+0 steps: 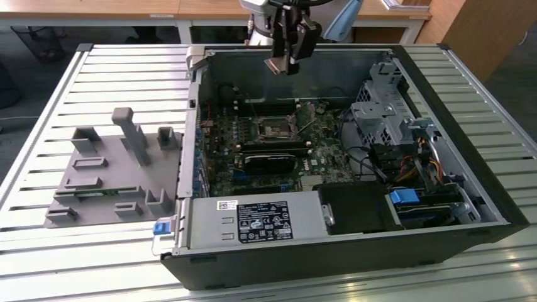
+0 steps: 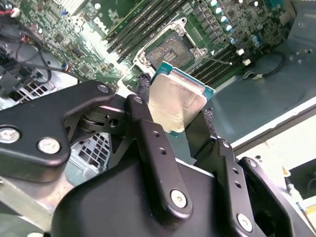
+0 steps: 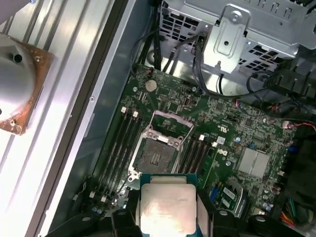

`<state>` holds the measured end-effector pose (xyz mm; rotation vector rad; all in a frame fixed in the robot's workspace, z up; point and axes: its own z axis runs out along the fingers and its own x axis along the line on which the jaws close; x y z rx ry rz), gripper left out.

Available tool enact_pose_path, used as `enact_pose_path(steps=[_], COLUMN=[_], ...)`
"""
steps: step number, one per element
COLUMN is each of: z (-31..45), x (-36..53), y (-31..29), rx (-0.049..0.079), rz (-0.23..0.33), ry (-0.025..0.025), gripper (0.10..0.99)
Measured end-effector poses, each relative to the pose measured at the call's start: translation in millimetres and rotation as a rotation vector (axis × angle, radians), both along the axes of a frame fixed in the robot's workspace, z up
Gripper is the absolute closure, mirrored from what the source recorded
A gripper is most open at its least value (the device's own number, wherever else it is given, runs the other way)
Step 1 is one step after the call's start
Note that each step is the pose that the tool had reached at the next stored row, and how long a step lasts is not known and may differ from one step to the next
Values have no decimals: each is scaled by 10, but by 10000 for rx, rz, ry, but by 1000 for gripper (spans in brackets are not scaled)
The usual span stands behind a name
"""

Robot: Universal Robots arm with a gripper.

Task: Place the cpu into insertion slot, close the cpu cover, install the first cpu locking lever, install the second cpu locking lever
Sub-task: 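Place the cpu into insertion slot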

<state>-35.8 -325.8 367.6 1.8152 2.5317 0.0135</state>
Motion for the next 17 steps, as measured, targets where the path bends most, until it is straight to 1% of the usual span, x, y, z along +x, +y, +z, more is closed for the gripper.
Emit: enact_pose_path(steps=[4,14,17], z=[-4,-22,-33], x=[0,0,0], y=[2,6,8], rx=[1,0,1], rz=[-538,-2111,-2367], ry=[0,-5,-35], gripper=[545,545,545])
